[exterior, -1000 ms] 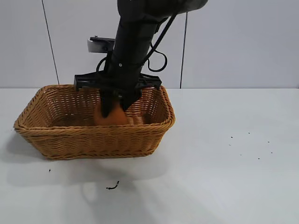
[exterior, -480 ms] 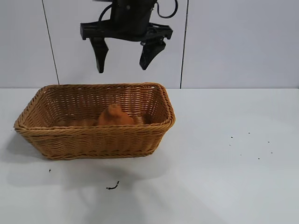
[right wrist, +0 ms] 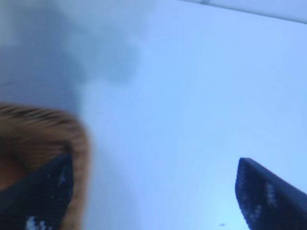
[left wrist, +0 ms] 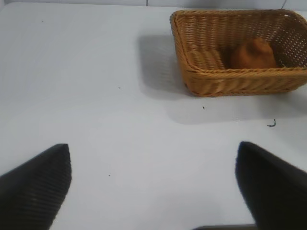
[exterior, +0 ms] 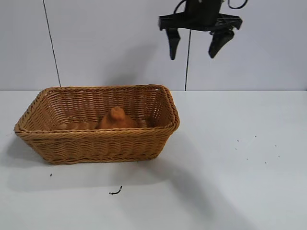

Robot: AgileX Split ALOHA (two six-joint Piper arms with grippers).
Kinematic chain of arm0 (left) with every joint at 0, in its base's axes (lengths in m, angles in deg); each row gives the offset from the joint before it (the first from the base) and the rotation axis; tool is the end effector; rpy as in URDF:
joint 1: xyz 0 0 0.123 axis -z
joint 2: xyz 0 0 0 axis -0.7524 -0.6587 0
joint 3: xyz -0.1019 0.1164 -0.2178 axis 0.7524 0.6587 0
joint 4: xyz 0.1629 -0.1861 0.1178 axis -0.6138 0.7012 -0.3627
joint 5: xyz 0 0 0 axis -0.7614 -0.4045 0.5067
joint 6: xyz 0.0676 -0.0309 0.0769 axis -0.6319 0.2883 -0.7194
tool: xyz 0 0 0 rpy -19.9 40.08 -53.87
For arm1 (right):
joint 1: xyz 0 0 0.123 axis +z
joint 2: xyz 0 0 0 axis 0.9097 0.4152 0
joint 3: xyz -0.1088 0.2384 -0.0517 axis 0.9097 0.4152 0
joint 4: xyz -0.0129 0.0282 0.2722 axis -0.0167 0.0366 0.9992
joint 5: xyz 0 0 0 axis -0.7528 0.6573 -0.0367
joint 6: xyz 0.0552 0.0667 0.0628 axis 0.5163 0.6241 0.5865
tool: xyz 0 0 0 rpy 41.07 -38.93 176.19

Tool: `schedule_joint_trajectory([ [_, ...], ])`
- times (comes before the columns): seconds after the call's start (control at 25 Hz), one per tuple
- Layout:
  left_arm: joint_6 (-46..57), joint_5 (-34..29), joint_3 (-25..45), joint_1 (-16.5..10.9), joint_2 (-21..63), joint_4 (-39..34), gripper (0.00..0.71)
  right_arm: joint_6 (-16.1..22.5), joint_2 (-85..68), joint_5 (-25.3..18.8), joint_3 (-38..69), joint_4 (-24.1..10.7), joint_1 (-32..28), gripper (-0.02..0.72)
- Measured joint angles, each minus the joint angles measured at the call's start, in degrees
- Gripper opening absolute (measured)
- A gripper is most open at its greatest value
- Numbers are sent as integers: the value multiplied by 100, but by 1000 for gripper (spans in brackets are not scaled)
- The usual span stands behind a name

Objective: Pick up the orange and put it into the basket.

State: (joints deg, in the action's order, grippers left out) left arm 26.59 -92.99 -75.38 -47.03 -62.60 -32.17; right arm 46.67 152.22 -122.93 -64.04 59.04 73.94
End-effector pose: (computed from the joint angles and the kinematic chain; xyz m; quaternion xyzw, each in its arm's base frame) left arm 0.0455 -0.0027 0.2807 0.0003 0.8538 -0.0228 0.5201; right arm 0.5187 0.0655 0.2337 0.0062 0.9760 -0.0226 0.2167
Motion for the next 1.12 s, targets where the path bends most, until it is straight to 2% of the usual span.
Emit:
schedule_joint_trajectory([
  [0.2, 0, 0, 0, 0, 0, 0, 666, 4, -47, 0, 101, 34, -348, 632],
  [0.4, 0, 0, 0, 0, 0, 0, 666, 4, -511, 11, 920, 44, -422, 632],
  [0.68, 0, 0, 0, 0, 0, 0, 666, -24, -1970, 17, 2828, 116, -178, 632],
  [1.12, 0, 0, 0, 0, 0, 0, 666, -41, -5610, 10, 6567, 263, 186, 631],
])
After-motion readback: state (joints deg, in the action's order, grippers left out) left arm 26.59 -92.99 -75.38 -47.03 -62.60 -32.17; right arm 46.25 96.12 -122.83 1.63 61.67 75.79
